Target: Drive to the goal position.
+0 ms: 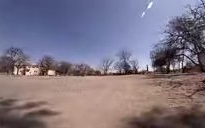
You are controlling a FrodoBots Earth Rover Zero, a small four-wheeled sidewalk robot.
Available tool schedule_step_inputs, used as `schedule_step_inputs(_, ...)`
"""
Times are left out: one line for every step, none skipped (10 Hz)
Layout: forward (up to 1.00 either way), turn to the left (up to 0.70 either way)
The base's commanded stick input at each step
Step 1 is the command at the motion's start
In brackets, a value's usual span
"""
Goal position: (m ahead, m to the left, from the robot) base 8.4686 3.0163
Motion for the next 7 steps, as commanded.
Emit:
schedule_step_inputs(1.0,-0.27)
schedule_step_inputs(1.0,-0.27)
schedule_step_inputs(1.0,-0.03)
schedule_step_inputs(1.0,0.0)
schedule_step_inputs(1.0,0.0)
schedule_step_inputs(1.0,0.0)
schedule_step_inputs(1.0,0.0)
